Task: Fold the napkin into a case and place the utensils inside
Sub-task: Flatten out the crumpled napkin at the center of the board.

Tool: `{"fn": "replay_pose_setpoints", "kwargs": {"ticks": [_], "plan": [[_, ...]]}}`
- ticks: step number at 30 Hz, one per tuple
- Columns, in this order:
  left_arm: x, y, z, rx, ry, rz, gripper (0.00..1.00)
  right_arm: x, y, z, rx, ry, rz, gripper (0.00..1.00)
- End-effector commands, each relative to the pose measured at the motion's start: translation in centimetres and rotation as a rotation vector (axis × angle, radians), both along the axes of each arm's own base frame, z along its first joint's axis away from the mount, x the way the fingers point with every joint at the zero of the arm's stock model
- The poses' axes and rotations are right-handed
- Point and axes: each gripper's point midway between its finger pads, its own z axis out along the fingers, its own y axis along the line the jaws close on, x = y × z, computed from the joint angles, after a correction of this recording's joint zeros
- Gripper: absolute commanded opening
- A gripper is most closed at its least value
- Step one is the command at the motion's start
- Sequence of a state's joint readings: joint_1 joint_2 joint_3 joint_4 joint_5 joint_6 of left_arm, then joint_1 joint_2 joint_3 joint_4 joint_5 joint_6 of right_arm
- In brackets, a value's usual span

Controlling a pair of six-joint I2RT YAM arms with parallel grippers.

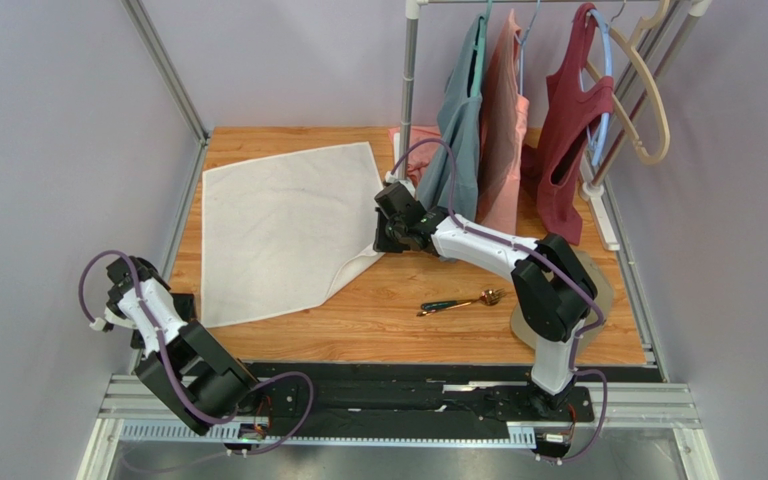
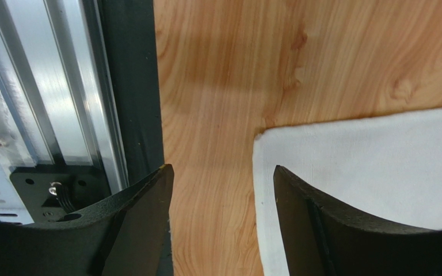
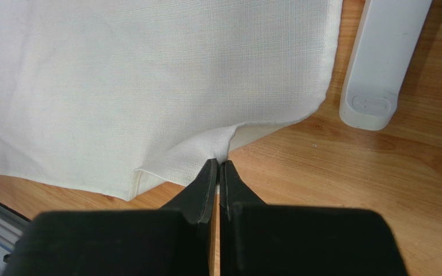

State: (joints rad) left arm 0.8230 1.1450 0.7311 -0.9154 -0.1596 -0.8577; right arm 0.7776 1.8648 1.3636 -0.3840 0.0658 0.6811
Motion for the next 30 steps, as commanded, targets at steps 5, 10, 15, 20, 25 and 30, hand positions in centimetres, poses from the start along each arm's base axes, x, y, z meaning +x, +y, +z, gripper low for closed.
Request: {"fn": "replay_pose_setpoints", "kwargs": {"ticks": [5, 10, 15, 20, 25, 30], "plan": [[1.1, 3.1, -1.0, 0.084, -0.010, -0.063, 0.66, 0.2, 0.7, 0.8, 0.057, -0.006, 0.003, 0.00], [2.9, 2.4, -1.8, 0.047, -0.104, -0.115, 0.56, 0.1, 0.6, 0.6, 0.055, 0.000, -0.002, 0.00], [3.5, 1.5, -2.7, 0.011, -0.099, -0.162, 0.57, 0.0, 0.5, 0.5, 0.053, -0.002, -0.004, 0.00], [3.9, 1.2, -3.5, 0.004, -0.070, -0.205, 0.57, -0.1, 0.4, 0.4, 0.053, 0.000, -0.009, 0.00], [4.1, 0.4, -4.4, -0.026, -0.048, -0.211, 0.51, -0.1, 0.1, 0.3, 0.049, -0.004, -0.014, 0.00], [3.5, 0.0, -5.0, -0.027, 0.007, -0.192, 0.44, -0.1, 0.2, 0.4, 0.054, -0.001, -0.011, 0.00]]}}
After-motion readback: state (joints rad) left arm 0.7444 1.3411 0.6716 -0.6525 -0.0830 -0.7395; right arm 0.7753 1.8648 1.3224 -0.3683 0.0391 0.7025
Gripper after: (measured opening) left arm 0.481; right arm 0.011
